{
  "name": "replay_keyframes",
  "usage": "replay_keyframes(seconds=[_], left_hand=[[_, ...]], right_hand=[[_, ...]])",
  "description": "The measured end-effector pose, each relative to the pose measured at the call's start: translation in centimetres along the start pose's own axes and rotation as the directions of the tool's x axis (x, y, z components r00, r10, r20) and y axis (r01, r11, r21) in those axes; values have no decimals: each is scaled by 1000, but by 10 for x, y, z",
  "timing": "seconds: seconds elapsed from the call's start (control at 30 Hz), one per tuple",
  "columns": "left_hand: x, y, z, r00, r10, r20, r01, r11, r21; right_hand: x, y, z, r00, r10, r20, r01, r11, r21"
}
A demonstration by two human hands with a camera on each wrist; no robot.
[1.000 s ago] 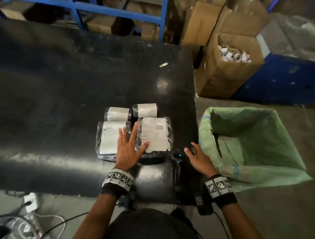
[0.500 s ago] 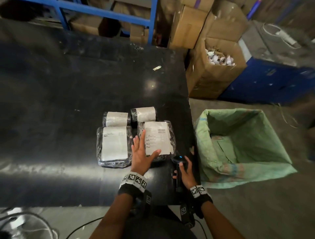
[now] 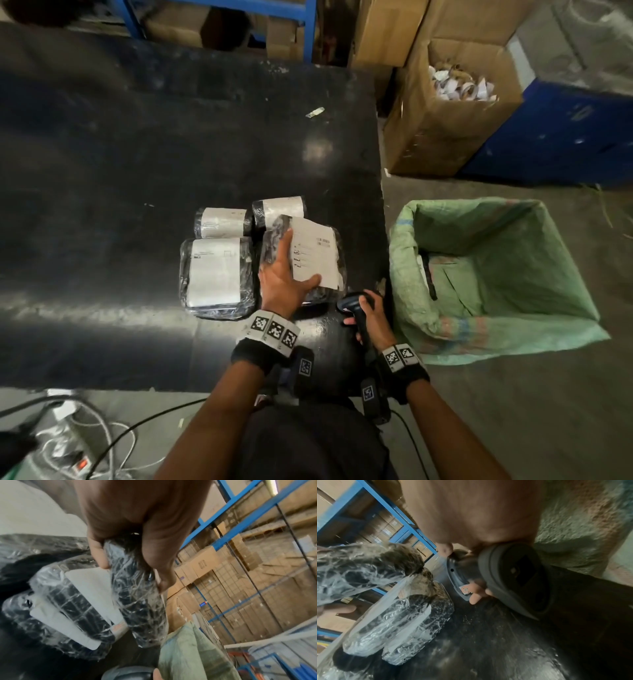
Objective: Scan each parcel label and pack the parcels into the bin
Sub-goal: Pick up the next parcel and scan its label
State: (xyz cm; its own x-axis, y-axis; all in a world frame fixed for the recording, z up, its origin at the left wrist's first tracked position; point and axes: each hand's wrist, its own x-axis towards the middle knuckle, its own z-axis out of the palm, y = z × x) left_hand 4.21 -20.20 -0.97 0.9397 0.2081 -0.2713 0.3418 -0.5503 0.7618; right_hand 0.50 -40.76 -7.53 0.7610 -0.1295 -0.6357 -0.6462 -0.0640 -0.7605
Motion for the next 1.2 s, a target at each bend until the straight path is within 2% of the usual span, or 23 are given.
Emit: replay_keyframes(seconds=[0.13,0.2,0.27,0.43,0.6,0.77,0.97,1.2], left_hand=[[-2,-1,0,994,-36,-100,21,989,-144],[-5,-6,3,993,-53,-102,21,955,-295],[-8,-13,4,994,-31,-105,-11,926,-376],[-10,-17,6,969,152,-196,-196,953,-231],[-10,4,9,933,222,-284,-286,936,-207],[-8,22,10,921,241,-306,-309,931,-195],[2,24,10,909,264,-322,-339,918,-206],[12,21,4,907,237,-348,-329,914,-237]], right_hand=[[-1,-5,-8,1000,8,-3,-8,1000,8],[-9,-13,-13,998,-43,-37,43,999,-18],[-23,-29,-18,990,-130,-55,128,991,-29],[-66,-94,-28,943,-329,-47,331,943,31],[-99,-151,-19,879,-476,-28,476,869,136],[-116,-175,-5,864,-503,3,497,856,140],[-117,-183,3,873,-488,-5,485,865,130],[-109,-187,8,871,-491,-5,488,865,119]])
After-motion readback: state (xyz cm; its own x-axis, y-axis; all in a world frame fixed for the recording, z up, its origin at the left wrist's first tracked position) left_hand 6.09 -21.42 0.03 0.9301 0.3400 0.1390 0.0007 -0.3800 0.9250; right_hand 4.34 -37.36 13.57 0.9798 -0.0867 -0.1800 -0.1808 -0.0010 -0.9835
